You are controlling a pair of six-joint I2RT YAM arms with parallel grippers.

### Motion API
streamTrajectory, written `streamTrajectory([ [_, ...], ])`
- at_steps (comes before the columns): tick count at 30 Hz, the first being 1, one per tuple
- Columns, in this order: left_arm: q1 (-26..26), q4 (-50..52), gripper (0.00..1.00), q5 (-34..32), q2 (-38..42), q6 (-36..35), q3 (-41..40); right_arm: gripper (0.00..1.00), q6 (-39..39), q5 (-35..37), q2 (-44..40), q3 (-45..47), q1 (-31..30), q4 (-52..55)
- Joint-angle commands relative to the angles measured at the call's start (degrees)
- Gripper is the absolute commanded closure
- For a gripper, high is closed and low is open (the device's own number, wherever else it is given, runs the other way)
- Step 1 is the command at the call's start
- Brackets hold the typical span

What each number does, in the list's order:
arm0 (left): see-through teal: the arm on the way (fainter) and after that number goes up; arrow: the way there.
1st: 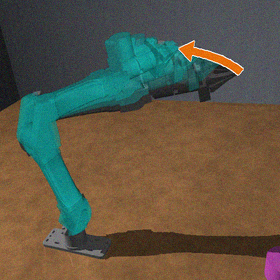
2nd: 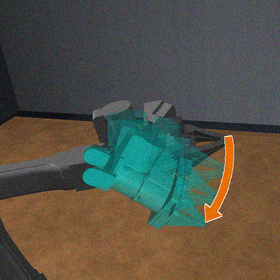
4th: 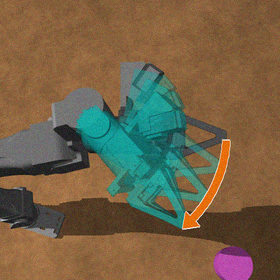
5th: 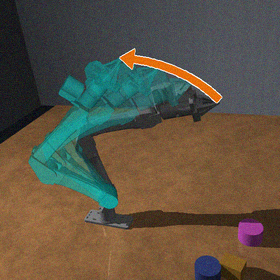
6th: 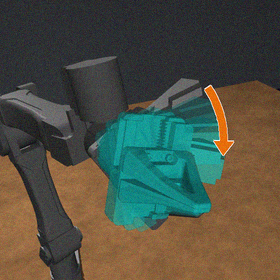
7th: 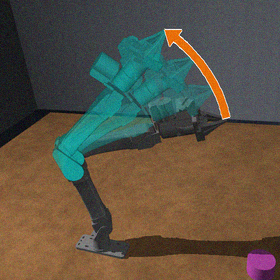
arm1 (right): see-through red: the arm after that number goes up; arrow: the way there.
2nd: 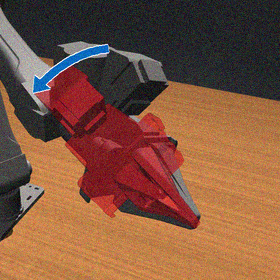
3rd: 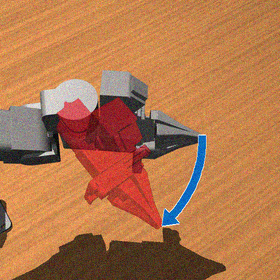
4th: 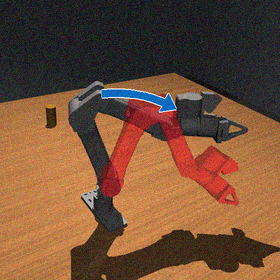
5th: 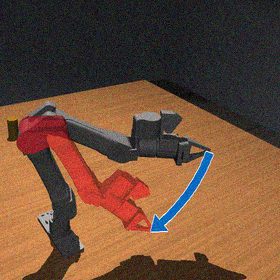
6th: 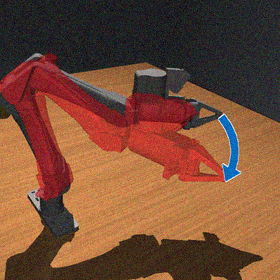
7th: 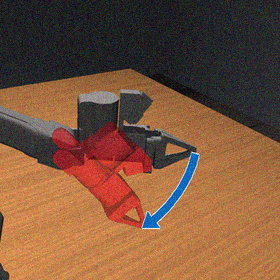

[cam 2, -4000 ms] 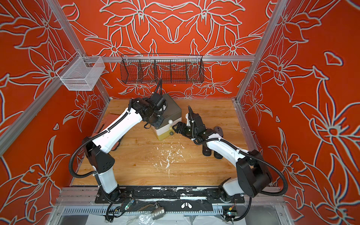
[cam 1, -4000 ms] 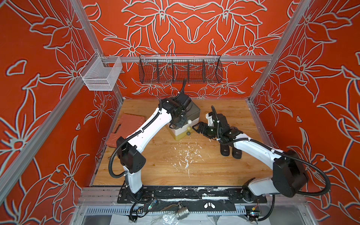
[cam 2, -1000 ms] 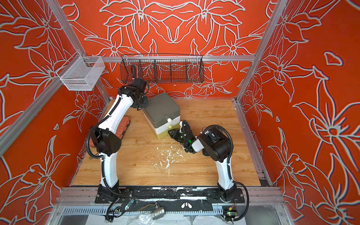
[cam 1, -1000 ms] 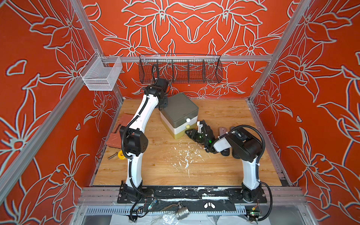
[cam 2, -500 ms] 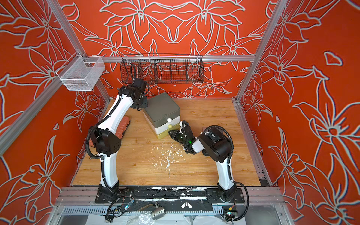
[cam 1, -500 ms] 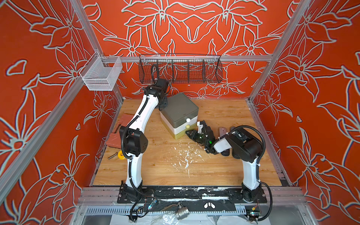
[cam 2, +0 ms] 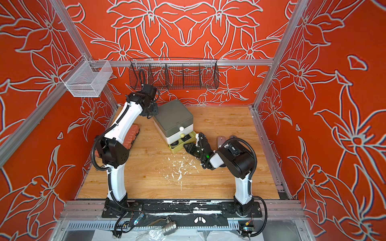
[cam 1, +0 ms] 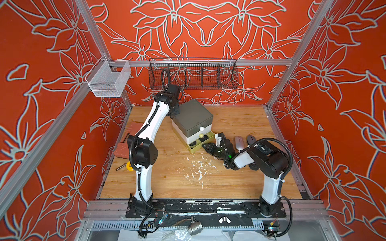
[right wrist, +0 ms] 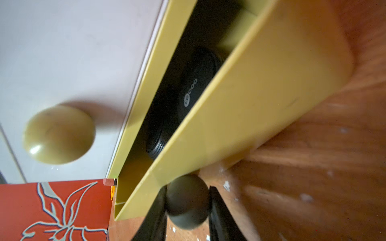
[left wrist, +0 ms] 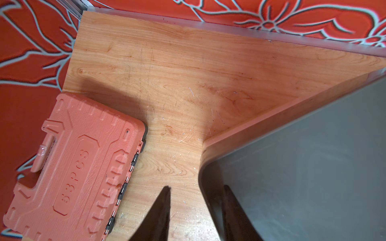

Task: Take the mice out of the drawer
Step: Open the drawer in the storage box.

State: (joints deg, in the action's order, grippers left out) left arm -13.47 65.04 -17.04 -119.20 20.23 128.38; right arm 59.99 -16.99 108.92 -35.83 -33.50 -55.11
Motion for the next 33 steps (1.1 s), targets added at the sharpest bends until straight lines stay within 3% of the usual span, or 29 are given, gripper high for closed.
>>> streamTrajectory([
  [1, 0.75, 5.8, 0.61, -0.27, -0.96, 0.64, -2.34, 0.76, -0.69, 1.54, -3.27, 2.63, -0.56, 1.68],
  [24, 0.74, 3.42, 0.61, 1.57, 1.46, 1.27, -5.54, 0.77, -2.5, 8.78, -25.37, 13.91, -6.31, 22.75],
  [33, 0.75, 3.0, 0.62, 3.47, 2.05, 1.45, -4.86, 0.75, -1.62, 10.46, -26.42, 13.52, -6.59, 26.65],
])
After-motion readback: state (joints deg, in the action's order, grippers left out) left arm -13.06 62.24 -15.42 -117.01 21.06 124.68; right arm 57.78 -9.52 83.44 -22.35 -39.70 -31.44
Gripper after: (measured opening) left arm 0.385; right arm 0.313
